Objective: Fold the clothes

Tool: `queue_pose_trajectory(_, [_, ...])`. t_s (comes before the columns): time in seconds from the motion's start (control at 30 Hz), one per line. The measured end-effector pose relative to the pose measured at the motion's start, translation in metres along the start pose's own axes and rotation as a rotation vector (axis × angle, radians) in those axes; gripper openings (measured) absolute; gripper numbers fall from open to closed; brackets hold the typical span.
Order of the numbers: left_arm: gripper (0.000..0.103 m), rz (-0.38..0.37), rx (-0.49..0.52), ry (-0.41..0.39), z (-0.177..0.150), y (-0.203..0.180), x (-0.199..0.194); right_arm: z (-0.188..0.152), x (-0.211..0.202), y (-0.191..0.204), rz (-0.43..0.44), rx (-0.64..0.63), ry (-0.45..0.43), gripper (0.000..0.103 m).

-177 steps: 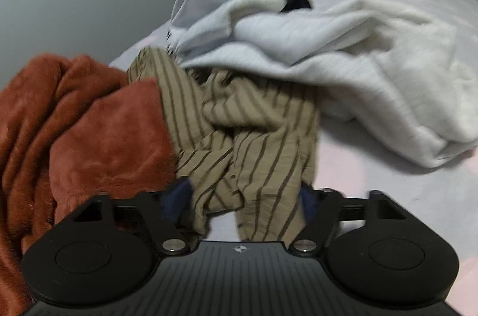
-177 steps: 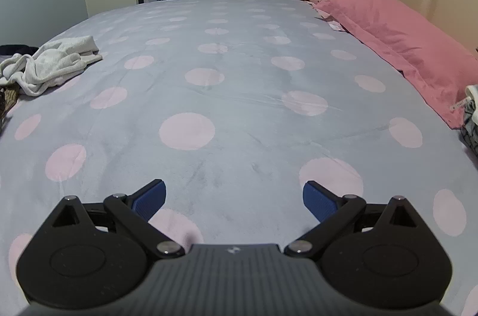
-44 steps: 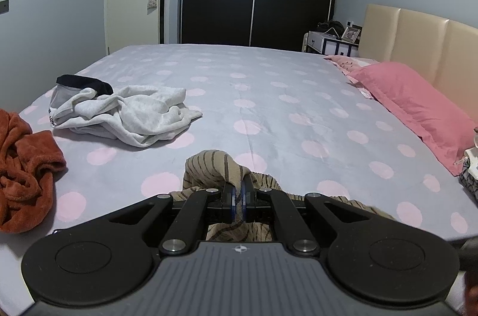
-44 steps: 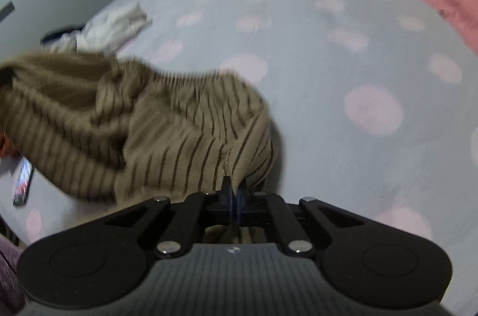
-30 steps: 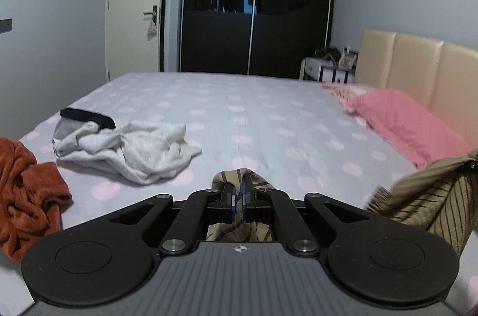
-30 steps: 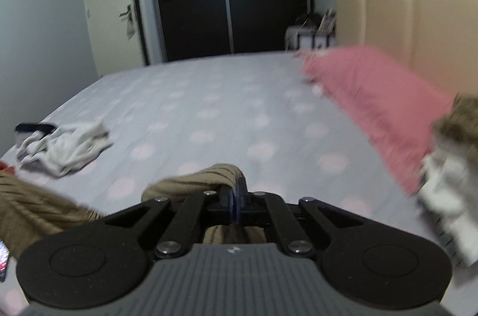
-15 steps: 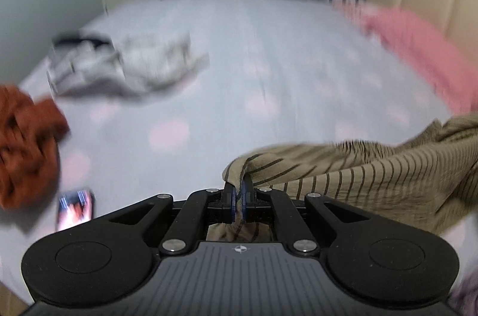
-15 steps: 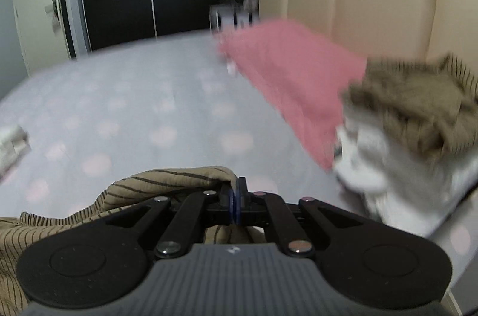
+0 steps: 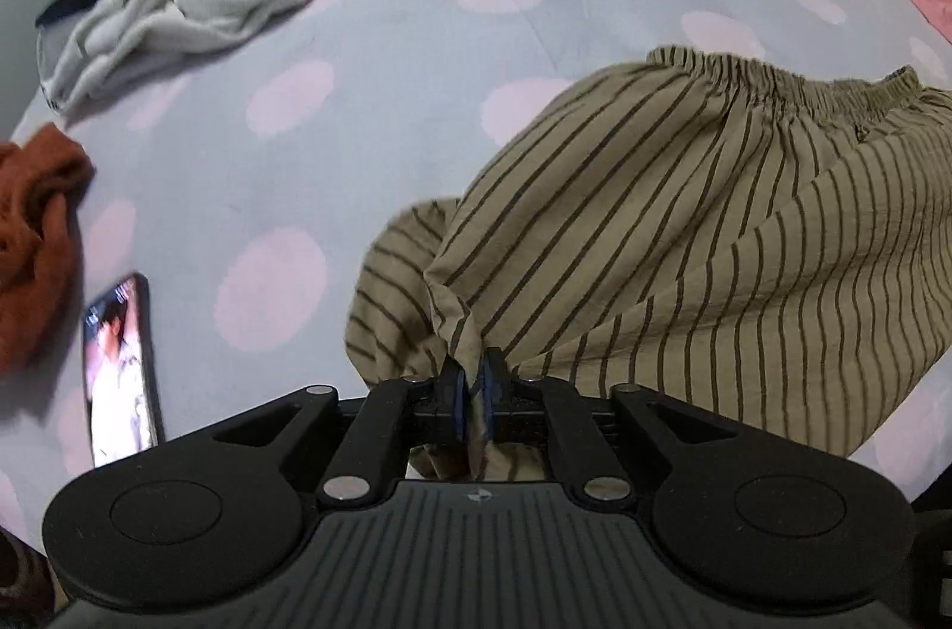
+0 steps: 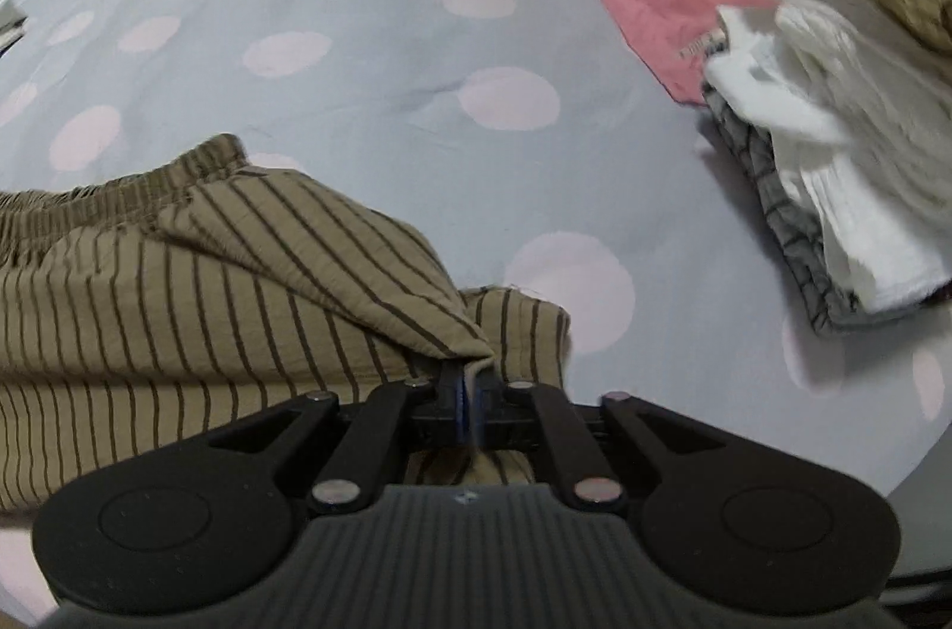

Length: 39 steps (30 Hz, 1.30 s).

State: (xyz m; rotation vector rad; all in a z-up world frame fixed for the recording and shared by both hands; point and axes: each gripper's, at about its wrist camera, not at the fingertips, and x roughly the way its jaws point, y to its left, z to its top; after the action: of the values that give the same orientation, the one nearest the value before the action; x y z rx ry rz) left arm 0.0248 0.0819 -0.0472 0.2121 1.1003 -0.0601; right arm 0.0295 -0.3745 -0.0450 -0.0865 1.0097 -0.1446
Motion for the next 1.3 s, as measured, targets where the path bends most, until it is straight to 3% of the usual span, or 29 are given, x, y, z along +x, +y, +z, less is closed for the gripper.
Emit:
queue_pose_trajectory(0.03, [0.019, 0.015, -0.015, -0.008, 0.002, 0.003, -0.005, 0.002, -0.006, -0.002, 0.002, 0.0, -0.018, 0.016])
queue_pose_trajectory(0.07, [0.024, 0.028, -0.028, -0.019, 0.005, 0.005, -0.009, 0.004, -0.012, -0.004, 0.004, 0.006, -0.038, 0.034])
queue_pose_trajectory(0.1, [0.026, 0.029, -0.032, -0.031, 0.008, 0.007, -0.013, 0.007, -0.018, -0.006, 0.007, 0.012, -0.059, 0.04])
queue_pose_trajectory(0.2, [0.031, 0.004, -0.046, -0.087, 0.026, 0.009, -0.026, 0.017, -0.037, -0.009, 0.021, 0.004, -0.128, 0.041])
queue_pose_trajectory(0.27, [0.042, -0.04, -0.033, -0.135, 0.039, 0.004, -0.032, 0.026, -0.045, -0.009, 0.046, -0.005, -0.173, 0.041])
queue_pose_trajectory(0.53, [0.046, -0.206, 0.179, -0.284, 0.078, -0.043, -0.009, 0.063, -0.024, 0.022, 0.31, -0.173, -0.182, 0.047])
queue_pose_trajectory(0.73, [0.05, -0.292, 0.237, -0.248, 0.092, -0.059, 0.026, 0.082, 0.014, 0.039, 0.445, -0.277, -0.121, 0.054])
queue_pose_trajectory(0.9, [0.054, -0.388, 0.189, -0.214, 0.103, -0.057, 0.052, 0.096, 0.042, 0.046, 0.524, -0.284, -0.065, 0.064])
queue_pose_trajectory(1.0, [0.054, -0.429, 0.155, -0.182, 0.104, -0.054, 0.066, 0.101, 0.057, 0.056, 0.526, -0.335, -0.024, 0.065])
queue_pose_trajectory(1.1, [0.048, -0.469, 0.125, -0.151, 0.106, -0.052, 0.077, 0.1, 0.066, 0.06, 0.533, -0.337, 0.015, 0.065])
queue_pose_trajectory(1.17, [0.033, -0.489, 0.094, -0.136, 0.106, -0.048, 0.082, 0.099, 0.071, 0.061, 0.546, -0.329, 0.037, 0.061])
queue_pose_trajectory(1.2, [0.03, -0.489, 0.077, -0.137, 0.106, -0.046, 0.083, 0.098, 0.071, 0.061, 0.551, -0.327, 0.041, 0.055])
queue_pose_trajectory(1.23, [0.02, -0.488, 0.059, -0.14, 0.106, -0.043, 0.083, 0.098, 0.071, 0.061, 0.556, -0.325, 0.044, 0.042])
queue_pose_trajectory(1.3, [0.01, -0.488, 0.025, -0.156, 0.105, -0.037, 0.08, 0.098, 0.069, 0.061, 0.564, -0.321, 0.038, 0.033])
